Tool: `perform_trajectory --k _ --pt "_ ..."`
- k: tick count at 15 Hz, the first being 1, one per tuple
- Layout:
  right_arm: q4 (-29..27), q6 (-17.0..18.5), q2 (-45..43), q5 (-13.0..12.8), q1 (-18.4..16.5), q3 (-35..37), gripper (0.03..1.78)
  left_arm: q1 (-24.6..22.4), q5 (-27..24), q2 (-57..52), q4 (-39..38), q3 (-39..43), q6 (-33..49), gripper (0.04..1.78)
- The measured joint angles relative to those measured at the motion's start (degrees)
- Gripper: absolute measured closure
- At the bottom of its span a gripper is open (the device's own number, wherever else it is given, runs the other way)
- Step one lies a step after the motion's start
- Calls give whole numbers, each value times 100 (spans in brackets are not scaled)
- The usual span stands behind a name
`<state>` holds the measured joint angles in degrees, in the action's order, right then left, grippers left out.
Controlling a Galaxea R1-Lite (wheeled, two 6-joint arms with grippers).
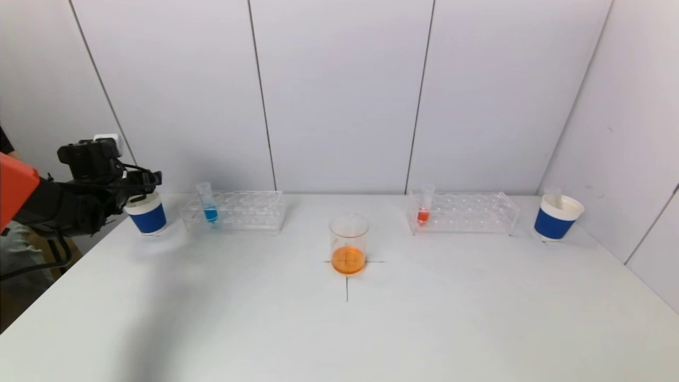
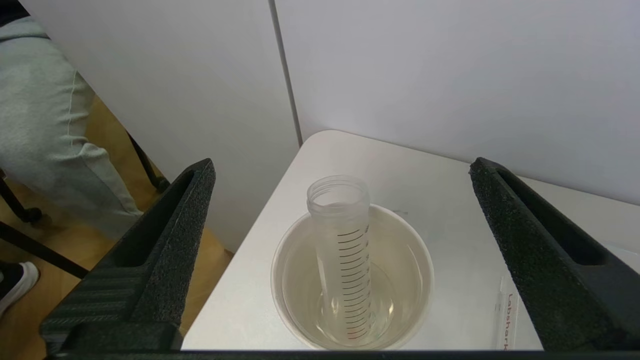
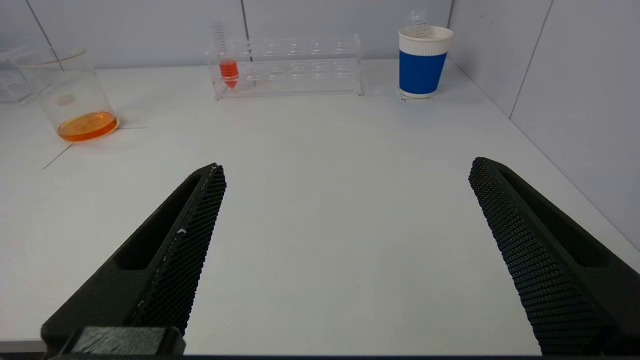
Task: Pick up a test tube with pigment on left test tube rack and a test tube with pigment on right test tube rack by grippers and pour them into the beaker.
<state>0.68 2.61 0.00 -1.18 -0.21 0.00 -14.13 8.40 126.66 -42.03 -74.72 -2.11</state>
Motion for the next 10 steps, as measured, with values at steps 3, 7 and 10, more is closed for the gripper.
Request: perform_trajectory --k 3,7,10 --pt "0 2 0 2 -1 0 4 73 -2 -146 13 11 11 4" --pt "0 0 0 2 0 0 4 418 -2 -684 20 355 29 5" --pt "0 2 0 2 0 0 4 835 9 -1337 6 923 35 5"
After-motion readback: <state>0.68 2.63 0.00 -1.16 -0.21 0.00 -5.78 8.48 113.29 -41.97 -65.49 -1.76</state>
